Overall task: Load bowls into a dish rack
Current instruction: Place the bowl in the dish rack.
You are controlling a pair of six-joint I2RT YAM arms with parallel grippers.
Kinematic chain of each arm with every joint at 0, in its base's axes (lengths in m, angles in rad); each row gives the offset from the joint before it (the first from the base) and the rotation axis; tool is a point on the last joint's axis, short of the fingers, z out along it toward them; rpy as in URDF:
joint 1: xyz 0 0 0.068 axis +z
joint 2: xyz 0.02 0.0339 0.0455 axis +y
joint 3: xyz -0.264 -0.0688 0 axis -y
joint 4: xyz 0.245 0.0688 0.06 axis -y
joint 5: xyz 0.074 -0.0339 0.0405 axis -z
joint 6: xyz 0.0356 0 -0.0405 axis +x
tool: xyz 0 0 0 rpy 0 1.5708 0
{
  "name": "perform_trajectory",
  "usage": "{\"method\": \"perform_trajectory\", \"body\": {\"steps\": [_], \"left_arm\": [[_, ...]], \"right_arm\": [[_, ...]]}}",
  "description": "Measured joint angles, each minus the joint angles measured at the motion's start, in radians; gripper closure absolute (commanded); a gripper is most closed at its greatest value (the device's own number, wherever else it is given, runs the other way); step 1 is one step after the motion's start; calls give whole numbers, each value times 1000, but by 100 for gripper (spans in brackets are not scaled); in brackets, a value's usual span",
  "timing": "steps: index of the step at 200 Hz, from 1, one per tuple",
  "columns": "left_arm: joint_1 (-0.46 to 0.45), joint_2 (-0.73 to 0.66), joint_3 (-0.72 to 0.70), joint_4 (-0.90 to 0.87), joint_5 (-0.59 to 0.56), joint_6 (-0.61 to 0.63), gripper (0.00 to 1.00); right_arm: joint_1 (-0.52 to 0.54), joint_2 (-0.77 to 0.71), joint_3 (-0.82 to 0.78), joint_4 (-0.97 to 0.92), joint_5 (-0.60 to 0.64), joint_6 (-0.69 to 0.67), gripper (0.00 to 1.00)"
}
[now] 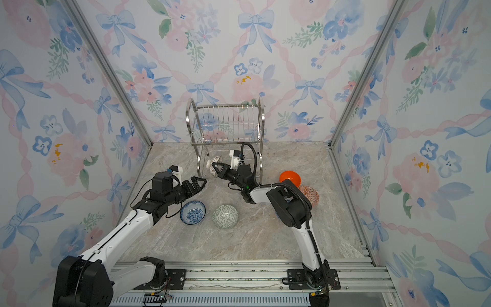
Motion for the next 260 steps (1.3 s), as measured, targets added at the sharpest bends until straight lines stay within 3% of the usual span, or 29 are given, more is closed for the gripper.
{"method": "perform_trajectory", "body": {"steps": [137,260], "left_arm": [[91,140,82,75,43,8,2],[98,291,121,221,66,-19,2]], "right_arm": [[-11,181,283,-42,-13,-40,100],[-50,341,546,-138,-36,-36,100]]}}
